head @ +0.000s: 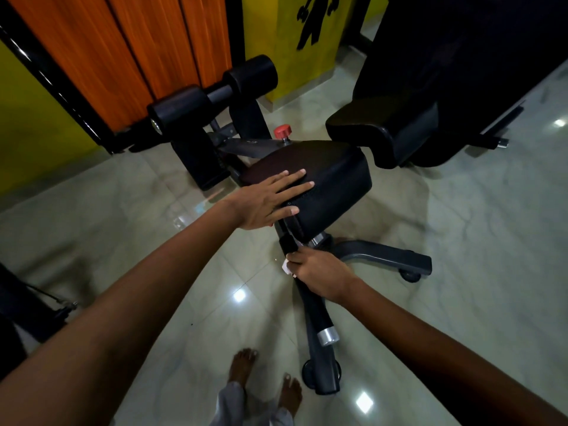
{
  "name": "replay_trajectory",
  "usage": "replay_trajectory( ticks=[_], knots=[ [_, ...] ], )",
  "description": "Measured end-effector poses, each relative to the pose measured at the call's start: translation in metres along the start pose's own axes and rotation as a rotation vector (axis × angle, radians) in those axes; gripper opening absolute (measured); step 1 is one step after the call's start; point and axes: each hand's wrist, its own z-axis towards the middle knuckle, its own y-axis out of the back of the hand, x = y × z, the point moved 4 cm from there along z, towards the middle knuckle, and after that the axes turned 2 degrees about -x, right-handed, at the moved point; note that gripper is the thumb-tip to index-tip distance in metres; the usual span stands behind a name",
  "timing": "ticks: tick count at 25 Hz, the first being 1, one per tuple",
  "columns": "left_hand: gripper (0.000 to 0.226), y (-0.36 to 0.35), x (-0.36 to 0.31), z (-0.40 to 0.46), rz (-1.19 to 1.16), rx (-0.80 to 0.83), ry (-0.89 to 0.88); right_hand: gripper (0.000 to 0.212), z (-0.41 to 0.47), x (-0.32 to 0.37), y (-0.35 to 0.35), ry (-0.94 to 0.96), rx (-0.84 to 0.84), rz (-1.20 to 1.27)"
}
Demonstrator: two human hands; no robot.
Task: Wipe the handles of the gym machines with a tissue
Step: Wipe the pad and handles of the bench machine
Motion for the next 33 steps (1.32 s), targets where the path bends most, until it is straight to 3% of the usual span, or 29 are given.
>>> replay_trajectory(
  ticks=[10,21,24,28,33],
  knots=[
    [0.059,0.001,-0.007,-0.005,0.045,0.022,0.086,0.039,-0.057,0.025,0.004,0.054,-0.072,0.103],
    [0.059,0.003,-0.01,-0.006,0.073,0.031,0.095,0.038,-0.103,0.043,0.016,0.156,-0.111,0.129],
    [0.058,0.005,-0.012,-0.007,0.076,0.023,0.091,0.046,-0.1,0.038,0.016,0.154,-0.065,0.145],
    [0.058,0.003,-0.009,-0.006,0.051,0.022,0.086,0.035,-0.08,0.026,0.014,0.162,-0.054,0.134],
    [0.058,0.005,-0.008,-0.004,0.069,0.015,0.075,0.032,-0.017,0.007,0.017,0.039,-0.057,0.034]
  ],
)
